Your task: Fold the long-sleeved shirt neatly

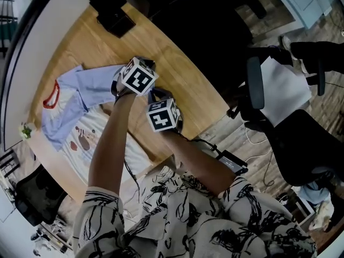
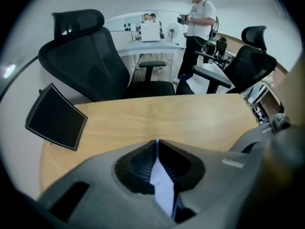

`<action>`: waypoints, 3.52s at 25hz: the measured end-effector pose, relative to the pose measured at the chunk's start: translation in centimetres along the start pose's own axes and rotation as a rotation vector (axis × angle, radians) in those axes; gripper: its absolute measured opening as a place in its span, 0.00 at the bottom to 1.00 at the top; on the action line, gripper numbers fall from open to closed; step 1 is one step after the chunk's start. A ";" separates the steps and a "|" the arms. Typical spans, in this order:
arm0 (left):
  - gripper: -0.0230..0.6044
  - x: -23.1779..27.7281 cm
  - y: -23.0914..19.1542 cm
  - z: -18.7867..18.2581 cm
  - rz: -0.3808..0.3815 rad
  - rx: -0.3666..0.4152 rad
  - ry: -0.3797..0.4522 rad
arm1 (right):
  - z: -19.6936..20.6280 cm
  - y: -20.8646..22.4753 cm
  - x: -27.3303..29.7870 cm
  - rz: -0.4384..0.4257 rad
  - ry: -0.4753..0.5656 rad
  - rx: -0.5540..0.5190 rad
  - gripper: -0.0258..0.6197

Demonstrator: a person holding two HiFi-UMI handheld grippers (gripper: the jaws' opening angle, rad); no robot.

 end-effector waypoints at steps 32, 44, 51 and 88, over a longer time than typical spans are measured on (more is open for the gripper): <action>0.08 -41.4 -10.8 2.0 -0.350 -0.215 0.714 | -23.3 -23.0 -13.0 -0.308 0.579 -0.343 0.08; 0.08 -54.6 -12.6 19.7 -0.343 -0.189 0.688 | -17.4 -43.0 -10.1 -0.298 0.580 -0.387 0.08; 0.08 -54.8 -14.4 30.1 -0.289 -0.208 0.650 | -11.6 -50.6 -4.4 -0.272 0.511 -0.505 0.08; 0.22 -46.3 -18.2 61.4 -0.304 -0.538 0.459 | 9.9 -62.7 17.3 -0.583 -0.098 -0.799 0.27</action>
Point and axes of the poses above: the fingertips, and each gripper's own axes: x forward along the fingers, y to its right, z out of its underside, the point moved 10 cm from there along -x, backward along the fingers, and after that the axes turned 10 degrees about y, right-handed, at the moved point
